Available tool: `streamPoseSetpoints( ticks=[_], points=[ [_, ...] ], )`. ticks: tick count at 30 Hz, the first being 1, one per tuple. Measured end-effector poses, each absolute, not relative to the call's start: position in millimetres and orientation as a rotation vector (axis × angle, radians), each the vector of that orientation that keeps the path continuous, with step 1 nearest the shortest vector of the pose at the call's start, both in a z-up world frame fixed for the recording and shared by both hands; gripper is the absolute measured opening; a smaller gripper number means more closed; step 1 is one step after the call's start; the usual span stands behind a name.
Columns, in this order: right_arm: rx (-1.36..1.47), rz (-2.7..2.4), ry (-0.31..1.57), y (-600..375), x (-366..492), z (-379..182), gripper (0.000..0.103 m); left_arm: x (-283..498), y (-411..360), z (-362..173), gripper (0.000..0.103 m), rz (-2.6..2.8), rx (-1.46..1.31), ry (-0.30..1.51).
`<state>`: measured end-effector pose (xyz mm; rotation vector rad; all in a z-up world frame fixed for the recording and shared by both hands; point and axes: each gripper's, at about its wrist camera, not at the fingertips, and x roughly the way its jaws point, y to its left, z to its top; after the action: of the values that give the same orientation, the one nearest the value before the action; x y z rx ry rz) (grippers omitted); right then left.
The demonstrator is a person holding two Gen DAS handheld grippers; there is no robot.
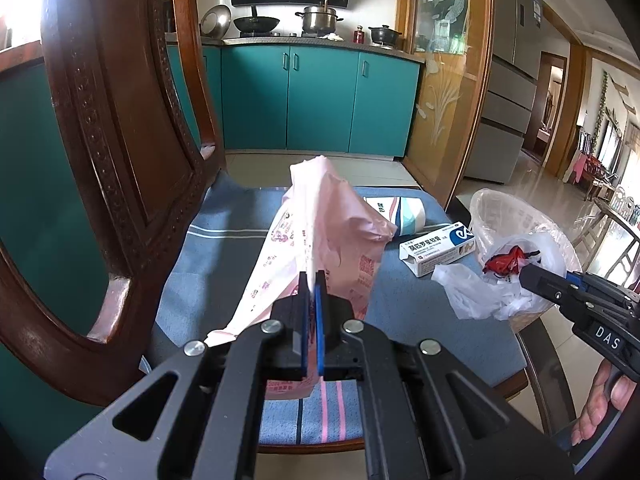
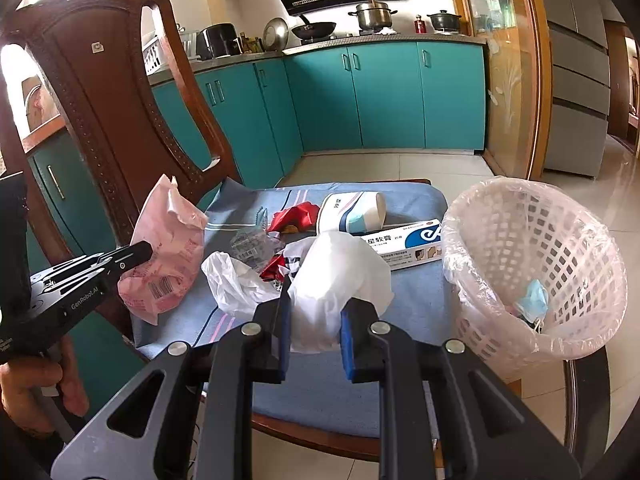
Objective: Collect trash
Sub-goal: 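Carry the white tissue into the wastebasket and open the right gripper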
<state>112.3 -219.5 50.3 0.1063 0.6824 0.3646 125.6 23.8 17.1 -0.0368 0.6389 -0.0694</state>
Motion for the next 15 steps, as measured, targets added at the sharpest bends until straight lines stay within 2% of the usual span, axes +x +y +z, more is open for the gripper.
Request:
streamPoseSetpoints(
  ticks=[15],
  points=[
    [0.092,0.370,0.701,-215.9,117.7,45.8,0.020,124.7,19.6,13.8,0.004,-0.077,-0.026,0.649]
  ],
)
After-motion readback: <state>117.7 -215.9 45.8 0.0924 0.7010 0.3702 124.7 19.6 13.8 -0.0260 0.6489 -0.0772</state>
